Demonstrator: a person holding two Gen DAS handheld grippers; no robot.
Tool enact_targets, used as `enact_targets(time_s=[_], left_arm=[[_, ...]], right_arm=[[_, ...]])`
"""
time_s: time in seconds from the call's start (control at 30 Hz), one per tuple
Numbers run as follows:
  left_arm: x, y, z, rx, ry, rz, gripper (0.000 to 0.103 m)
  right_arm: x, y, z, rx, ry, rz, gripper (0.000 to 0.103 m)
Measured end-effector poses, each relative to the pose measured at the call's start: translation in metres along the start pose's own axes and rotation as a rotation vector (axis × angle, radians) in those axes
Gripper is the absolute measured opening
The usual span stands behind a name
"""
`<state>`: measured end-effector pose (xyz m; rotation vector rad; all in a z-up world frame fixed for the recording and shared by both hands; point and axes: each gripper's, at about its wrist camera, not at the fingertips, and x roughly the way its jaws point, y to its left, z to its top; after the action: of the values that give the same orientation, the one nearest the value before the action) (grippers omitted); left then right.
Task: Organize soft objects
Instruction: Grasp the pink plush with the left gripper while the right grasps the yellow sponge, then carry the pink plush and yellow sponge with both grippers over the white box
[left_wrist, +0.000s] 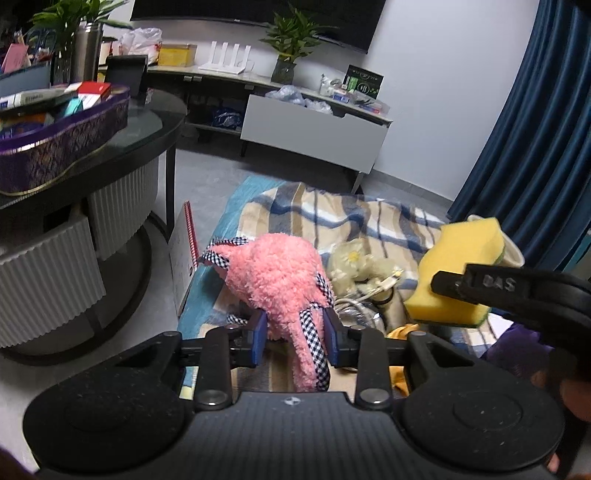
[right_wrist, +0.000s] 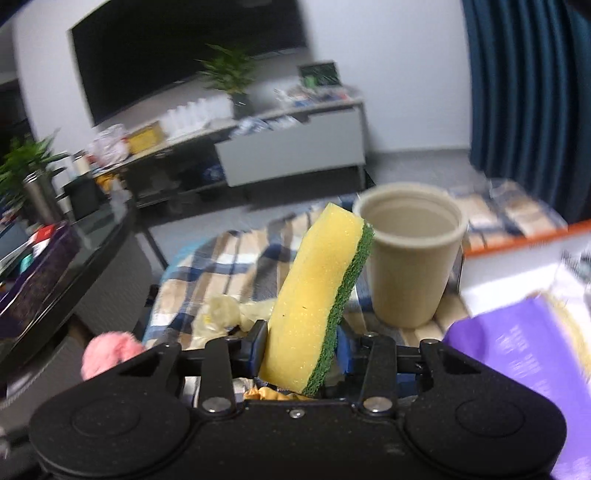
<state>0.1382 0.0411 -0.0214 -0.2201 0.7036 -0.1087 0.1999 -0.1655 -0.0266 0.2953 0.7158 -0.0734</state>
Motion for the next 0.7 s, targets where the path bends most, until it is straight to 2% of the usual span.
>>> enact_targets(time_s=[0.13, 0.17, 0.2, 0.3, 0.4, 0.43, 0.47, 0.5, 0.57, 0.63, 0.7], left_arm=[[-0.011, -0.007, 0.004, 0.013, -0.02, -0.005, 0.028], [-0.014, -0.01, 0.005, 0.018, -0.026, -0.005, 0.018], [-0.017, -0.013, 0.006, 0.024, -0.033, -0.007, 0.015], [-0.025, -0.023, 0.007, 0.044, -0.038, -0.013, 0.016], [-0.02, -0.027, 0.0, 0.059, 0.003, 0.004, 0.02], [-0.018, -0.025, -0.004, 0.046, 0.01, 0.01, 0.036], [-0.017, -0.023, -0.007, 0.039, 0.013, 0.019, 0.061], [-0.015, -0.021, -0.011, 0.034, 0.019, 0.037, 0.07], [-0.011, -0.019, -0.014, 0.039, 0.018, 0.087, 0.08], [-0.005, -0.02, -0.013, 0.052, 0.007, 0.149, 0.085], [0.003, -0.021, -0.01, 0.045, 0.017, 0.159, 0.089]], right_arm=[[-0.029, -0.001, 0.001, -0.125, -0.015, 0.051, 0.047], [-0.035, -0.002, 0.0, -0.138, -0.018, 0.06, 0.047], [-0.042, -0.005, 0.0, -0.151, -0.019, 0.072, 0.047], [-0.056, -0.013, -0.003, -0.171, -0.017, 0.076, 0.047], [-0.067, -0.024, -0.008, -0.166, -0.006, 0.098, 0.047], [-0.07, -0.026, -0.01, -0.167, -0.006, 0.103, 0.047], [-0.073, -0.027, -0.011, -0.169, -0.006, 0.108, 0.047], [-0.075, -0.028, -0.013, -0.175, -0.007, 0.114, 0.047], [-0.079, -0.029, -0.016, -0.178, -0.006, 0.128, 0.047], [-0.08, -0.028, -0.017, -0.175, -0.005, 0.139, 0.047], [-0.081, -0.028, -0.017, -0.175, -0.006, 0.147, 0.047]])
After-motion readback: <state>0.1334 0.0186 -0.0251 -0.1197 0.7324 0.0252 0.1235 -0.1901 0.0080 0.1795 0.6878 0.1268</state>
